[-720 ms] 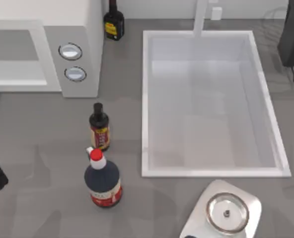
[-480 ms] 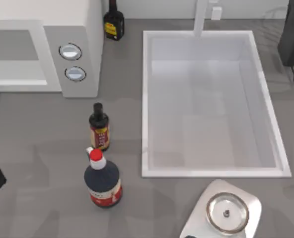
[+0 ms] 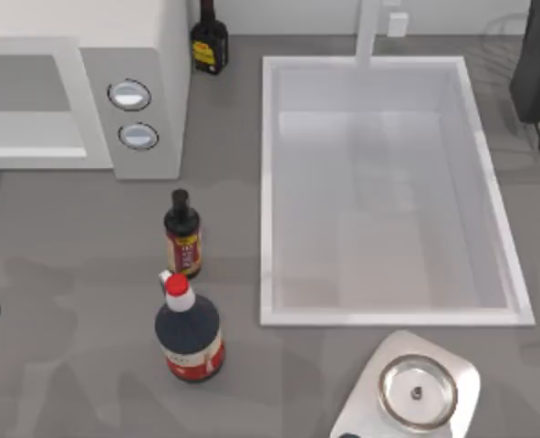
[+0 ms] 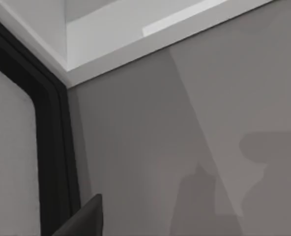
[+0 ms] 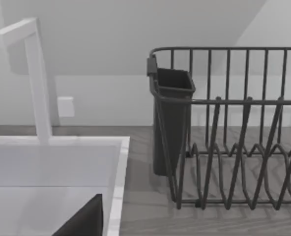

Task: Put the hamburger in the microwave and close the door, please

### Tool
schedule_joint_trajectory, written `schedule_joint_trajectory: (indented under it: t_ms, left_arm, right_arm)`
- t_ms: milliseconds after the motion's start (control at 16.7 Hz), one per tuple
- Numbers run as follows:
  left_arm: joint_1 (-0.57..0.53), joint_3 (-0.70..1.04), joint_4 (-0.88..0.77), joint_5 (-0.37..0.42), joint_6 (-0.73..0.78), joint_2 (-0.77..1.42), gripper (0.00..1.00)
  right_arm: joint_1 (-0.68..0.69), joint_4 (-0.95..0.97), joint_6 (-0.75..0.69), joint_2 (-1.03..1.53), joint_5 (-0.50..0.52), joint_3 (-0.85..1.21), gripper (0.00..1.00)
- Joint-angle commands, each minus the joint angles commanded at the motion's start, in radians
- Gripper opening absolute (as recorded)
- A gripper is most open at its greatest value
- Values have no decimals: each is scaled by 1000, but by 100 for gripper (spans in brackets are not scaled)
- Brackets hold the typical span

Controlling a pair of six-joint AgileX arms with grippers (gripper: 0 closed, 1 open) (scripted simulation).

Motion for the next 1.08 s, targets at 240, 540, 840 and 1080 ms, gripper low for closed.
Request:
schedule_joint_trajectory:
  t_ms: [240,540,840,1080]
  left_arm:
    - [33,215,-222,9,295,369,100]
    - [75,445,-458,14,614,774,100]
    - [101,570,-585,11,782,983,100]
    - [103,578,-594,11,792,996,100]
  right_arm:
    - [0,0,0,0,0,0,100]
    - [0,0,0,0,0,0,100]
    - [0,0,0,0,0,0,100]
    - [0,0,0,0,0,0,100]
